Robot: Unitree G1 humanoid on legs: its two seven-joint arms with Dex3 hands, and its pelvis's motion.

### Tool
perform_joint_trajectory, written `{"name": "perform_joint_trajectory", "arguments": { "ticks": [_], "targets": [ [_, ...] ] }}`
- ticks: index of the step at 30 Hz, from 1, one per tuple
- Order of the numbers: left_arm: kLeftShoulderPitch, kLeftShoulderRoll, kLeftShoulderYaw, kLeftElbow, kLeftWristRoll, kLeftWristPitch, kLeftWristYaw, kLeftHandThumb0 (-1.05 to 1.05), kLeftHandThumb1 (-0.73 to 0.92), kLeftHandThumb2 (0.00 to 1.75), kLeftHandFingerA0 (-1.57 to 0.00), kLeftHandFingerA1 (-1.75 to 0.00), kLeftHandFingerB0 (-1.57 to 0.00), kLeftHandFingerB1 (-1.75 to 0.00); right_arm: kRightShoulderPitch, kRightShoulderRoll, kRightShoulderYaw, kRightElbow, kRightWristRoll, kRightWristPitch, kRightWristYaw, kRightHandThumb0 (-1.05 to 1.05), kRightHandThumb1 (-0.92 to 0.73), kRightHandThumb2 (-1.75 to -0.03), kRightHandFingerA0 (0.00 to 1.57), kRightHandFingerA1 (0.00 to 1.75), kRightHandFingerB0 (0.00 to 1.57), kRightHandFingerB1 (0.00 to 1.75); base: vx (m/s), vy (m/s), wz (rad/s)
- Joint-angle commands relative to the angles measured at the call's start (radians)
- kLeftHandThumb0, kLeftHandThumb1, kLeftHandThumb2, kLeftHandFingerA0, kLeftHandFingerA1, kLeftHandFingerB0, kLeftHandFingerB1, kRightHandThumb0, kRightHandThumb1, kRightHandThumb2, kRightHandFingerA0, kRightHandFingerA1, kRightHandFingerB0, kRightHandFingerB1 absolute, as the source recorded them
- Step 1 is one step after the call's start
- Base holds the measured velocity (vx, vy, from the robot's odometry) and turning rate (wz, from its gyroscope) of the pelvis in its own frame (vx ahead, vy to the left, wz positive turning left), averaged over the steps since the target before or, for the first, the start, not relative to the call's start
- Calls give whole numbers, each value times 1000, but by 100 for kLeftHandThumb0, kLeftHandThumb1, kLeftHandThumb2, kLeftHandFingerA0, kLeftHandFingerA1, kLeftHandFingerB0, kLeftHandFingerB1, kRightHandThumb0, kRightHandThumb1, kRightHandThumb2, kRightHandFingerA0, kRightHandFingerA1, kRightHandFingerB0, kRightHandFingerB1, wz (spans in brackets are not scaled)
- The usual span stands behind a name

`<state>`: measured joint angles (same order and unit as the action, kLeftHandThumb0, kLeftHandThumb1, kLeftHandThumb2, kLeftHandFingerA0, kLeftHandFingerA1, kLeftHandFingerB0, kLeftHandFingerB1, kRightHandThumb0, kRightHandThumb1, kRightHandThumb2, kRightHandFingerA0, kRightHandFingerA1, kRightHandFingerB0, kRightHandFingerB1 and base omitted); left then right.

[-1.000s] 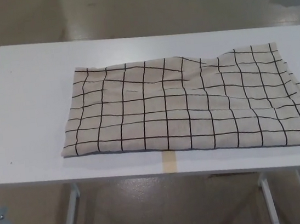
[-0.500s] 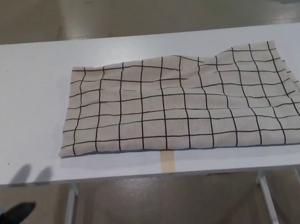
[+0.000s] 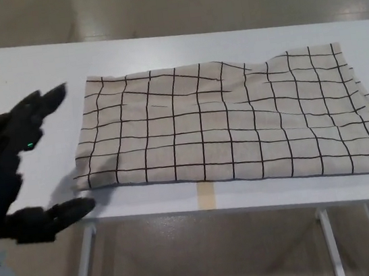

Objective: Use the left hand to fold a white towel with checkered patterns in half.

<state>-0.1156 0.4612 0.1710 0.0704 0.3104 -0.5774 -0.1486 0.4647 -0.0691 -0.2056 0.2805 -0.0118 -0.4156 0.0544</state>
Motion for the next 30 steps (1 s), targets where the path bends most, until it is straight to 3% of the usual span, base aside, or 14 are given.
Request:
{"name": "perform_joint_trajectory", "arguments": {
  "ticks": [1,9,30],
  "targets": [
    [-191,60,-226,276,399,118,128,-62,40,76,-6,-14,-6,-24,-14,-20,2,-30,-14,59,-20,-38,-56,-56,64,70,55,56,0,0,0],
    [-302,31,-344,426,451,210,198,-60,38,77,0,-15,0,-24,-19,-18,2,-31,-15,50,-19,-38,-56,-56,64,71,55,55,0,0,0],
    [-500,35,-570,609,562,294,385,-60,39,77,0,-16,0,-23,-20,-23,16,-36,-36,26,-19,-37,-56,-56,64,70,56,55,0,0,0]
  ]
}}
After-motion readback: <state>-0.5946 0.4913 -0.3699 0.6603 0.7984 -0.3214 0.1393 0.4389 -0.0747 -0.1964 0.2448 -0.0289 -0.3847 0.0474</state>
